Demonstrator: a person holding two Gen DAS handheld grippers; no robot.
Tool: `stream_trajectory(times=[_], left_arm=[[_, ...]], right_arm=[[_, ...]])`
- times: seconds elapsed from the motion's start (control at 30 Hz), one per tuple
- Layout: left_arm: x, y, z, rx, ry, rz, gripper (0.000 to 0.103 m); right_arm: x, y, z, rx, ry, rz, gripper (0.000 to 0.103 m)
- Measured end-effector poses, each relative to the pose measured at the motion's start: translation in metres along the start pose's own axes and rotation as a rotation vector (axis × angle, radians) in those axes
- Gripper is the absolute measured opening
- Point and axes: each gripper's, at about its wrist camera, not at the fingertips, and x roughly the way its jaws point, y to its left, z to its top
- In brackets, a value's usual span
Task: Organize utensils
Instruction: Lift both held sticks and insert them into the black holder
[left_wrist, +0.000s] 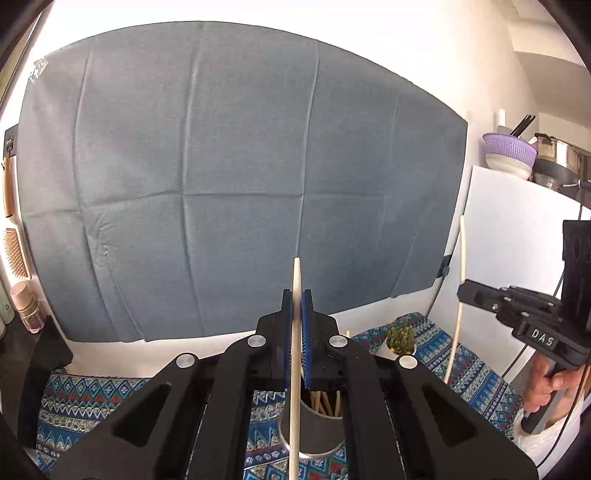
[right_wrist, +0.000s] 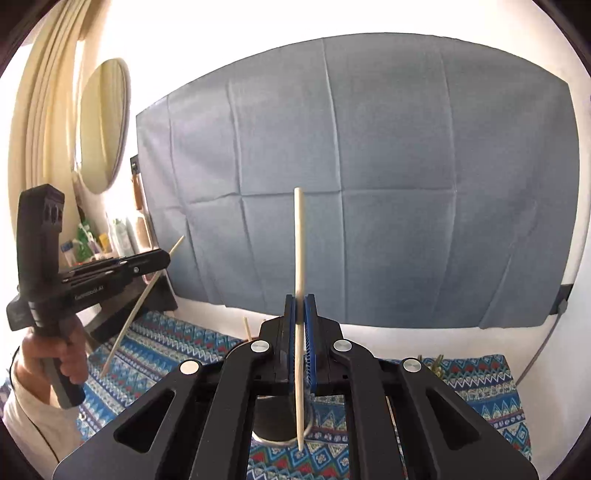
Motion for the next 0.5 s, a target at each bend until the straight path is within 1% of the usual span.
stream_trajectory(times=[0.17, 0.23, 0.3, 0.33, 0.43, 0.5], left_arm=[[0.012, 0.000, 0.011, -0.024, -0.070, -0.092, 0.005], [0.019, 0.000, 0.011, -0.026, -0.087, -0.115, 0.005], [0.028, 0.001, 0.010, -0.042, -0.099, -0.171, 0.005], [0.032, 0.001, 0.009, -0.048, -0.110, -0.183, 0.005], [0.041, -0.002, 0.003, -0.053, -0.168, -0.251, 0.005], [0.048, -0.007, -0.001, -0.036, -0.210, -0.270, 0.005]], right_arm=[[0.019, -0.002, 0.009, 0.042, -0.021, 0.040, 0.005], [0.027, -0.004, 0.010, 0.062, -0.023, 0.058, 0.005], [0.035, -0.006, 0.009, 0.082, -0.037, 0.087, 0.005], [0.038, -0.008, 0.008, 0.092, -0.047, 0.105, 0.005], [0.047, -0.014, 0.003, 0.144, -0.083, 0.156, 0.005], [0.052, -0.016, -0.001, 0.162, -0.107, 0.177, 0.005]])
